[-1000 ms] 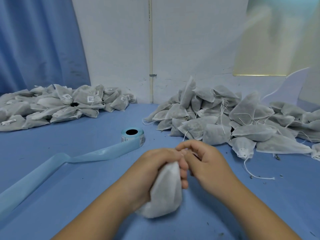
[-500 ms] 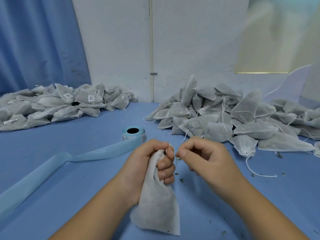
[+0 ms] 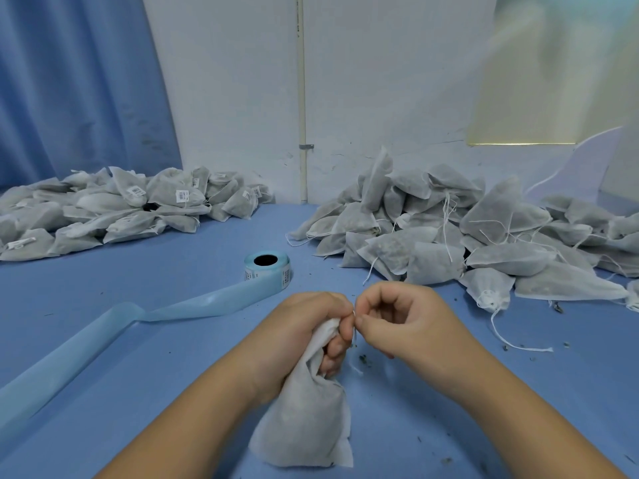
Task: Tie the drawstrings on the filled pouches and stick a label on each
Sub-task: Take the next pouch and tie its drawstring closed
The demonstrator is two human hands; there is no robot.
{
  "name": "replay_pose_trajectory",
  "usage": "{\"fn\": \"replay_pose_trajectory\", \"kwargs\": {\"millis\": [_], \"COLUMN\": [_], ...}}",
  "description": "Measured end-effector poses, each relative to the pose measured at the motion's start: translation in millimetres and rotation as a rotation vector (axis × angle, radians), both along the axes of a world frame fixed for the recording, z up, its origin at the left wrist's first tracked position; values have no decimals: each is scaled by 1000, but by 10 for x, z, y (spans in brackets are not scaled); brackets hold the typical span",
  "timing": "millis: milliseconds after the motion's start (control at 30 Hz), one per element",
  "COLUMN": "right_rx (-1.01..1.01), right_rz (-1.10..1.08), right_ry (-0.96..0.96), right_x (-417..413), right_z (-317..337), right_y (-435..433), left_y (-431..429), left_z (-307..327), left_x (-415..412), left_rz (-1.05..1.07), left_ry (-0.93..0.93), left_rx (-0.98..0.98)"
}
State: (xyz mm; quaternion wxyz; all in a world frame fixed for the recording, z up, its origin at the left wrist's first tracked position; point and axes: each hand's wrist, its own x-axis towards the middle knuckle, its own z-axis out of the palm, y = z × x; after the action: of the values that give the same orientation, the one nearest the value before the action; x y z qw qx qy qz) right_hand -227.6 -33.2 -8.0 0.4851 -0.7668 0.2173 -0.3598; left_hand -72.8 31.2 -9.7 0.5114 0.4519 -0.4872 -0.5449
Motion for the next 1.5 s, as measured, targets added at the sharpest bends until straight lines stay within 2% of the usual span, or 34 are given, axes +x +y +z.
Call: {"fn": "replay_pose_trajectory", "kwargs": {"millis": [200, 767, 1000, 1133, 1500], "right_rx": [21, 48, 57, 54, 194], "right_rz": [-19, -5, 4, 14, 12], "right_ry": [53, 150, 149, 161, -52], "right_x": [20, -10, -12, -6, 20], "right_z": [-16, -19, -26, -36, -12], "right_y": [2, -39, -51, -49, -33], "left_y": [24, 25, 0, -10, -1], "left_z": [49, 62, 21, -11, 12], "left_x": [26, 10, 8, 39, 26], "left_rz": [11, 208, 247, 305, 313], "left_ry": [-144, -329, -313, -410, -337], "left_rx": [-13, -93, -108, -144, -168]}}
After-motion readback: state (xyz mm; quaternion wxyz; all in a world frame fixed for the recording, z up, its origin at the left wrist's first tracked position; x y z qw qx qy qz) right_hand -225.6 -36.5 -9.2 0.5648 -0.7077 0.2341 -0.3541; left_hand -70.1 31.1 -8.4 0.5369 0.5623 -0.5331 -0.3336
